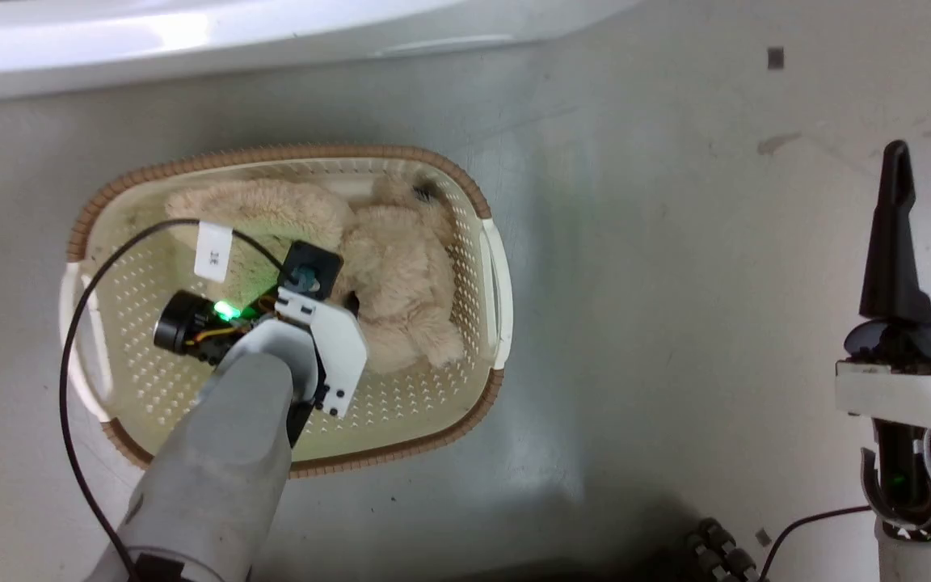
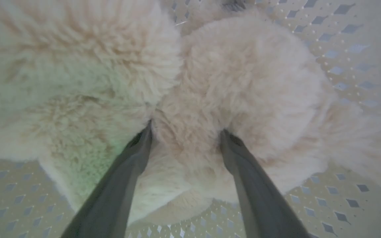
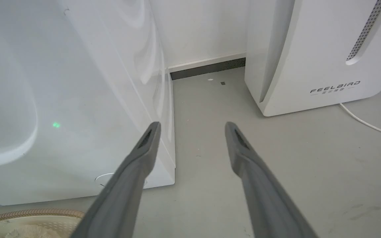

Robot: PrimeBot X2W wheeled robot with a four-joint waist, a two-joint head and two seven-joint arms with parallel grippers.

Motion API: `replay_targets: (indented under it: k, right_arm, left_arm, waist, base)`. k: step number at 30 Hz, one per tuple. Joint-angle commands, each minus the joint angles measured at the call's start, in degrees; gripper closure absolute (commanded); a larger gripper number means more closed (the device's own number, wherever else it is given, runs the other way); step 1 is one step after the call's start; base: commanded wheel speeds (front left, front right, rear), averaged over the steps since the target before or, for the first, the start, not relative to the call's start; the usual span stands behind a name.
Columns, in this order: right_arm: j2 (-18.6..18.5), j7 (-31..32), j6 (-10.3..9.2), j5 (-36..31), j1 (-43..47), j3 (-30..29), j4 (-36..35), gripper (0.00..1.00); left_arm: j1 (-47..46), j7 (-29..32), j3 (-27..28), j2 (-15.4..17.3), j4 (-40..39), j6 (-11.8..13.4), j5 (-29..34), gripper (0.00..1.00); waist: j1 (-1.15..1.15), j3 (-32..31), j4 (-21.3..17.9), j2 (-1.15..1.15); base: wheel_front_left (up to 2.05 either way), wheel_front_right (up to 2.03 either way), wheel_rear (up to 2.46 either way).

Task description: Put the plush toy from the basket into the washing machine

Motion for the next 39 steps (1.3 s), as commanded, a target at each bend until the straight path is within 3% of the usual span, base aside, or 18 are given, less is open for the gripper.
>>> replay_targets:
  k: [1, 15, 16, 17, 29, 39]
  right_arm:
    - [-0.03, -0.72, 0.03, 0.84, -1.85, -0.12, -0.57, 0.0]
    - [-0.04, -2.39, 0.03, 3.17, -4.36, -0.65, -1.45, 0.0]
    - [-0.04, -2.51, 0.03, 3.28, -4.55, -0.73, -1.51, 0.0]
    - [-0.04, -2.63, 0.03, 3.39, -4.76, -0.79, -1.57, 0.0]
    - [-0.04, -2.64, 0.03, 2.55, -4.79, -0.59, -1.24, 0.0]
    - [-0.04, -2.64, 0.03, 0.96, -2.3, 0.04, 2.09, 0.0]
  left_arm:
    - [-2.21, -0.09, -0.93, 0.5, 2.21, -0.18, -0.27, 0.0]
    - [-8.01, 3.83, -4.76, 1.49, 10.47, 0.19, -1.42, 0.0]
    - [-8.45, 3.95, -5.19, 1.52, 11.06, 0.14, -1.38, 0.53]
    - [-8.9, 3.87, -5.6, 1.54, 11.65, 0.01, -1.38, 1.0]
    - [-7.65, 1.95, -6.7, 1.25, 11.72, -1.49, -2.4, 1.0]
    - [-3.07, -2.96, -6.31, -0.63, 11.72, -2.47, -5.12, 1.0]
  waist:
    - [-0.01, 1.98, -0.63, 0.0]
    - [-0.01, 8.08, -1.63, 0.0]
    - [-0.01, 8.43, -1.62, 0.0]
    - [-0.01, 8.78, -1.63, 0.0]
    - [-0.01, 5.36, -0.95, 0.0]
    - [-0.01, -4.56, 0.55, 0.0]
  base:
    - [0.0, 0.0, 0.0]
    - [0.0, 0.0, 0.0]
    - [0.0, 0.0, 0.0]
    - [0.0, 0.0, 0.0]
    - [0.0, 0.0, 0.0]
    - [0.0, 0.0, 0.0]
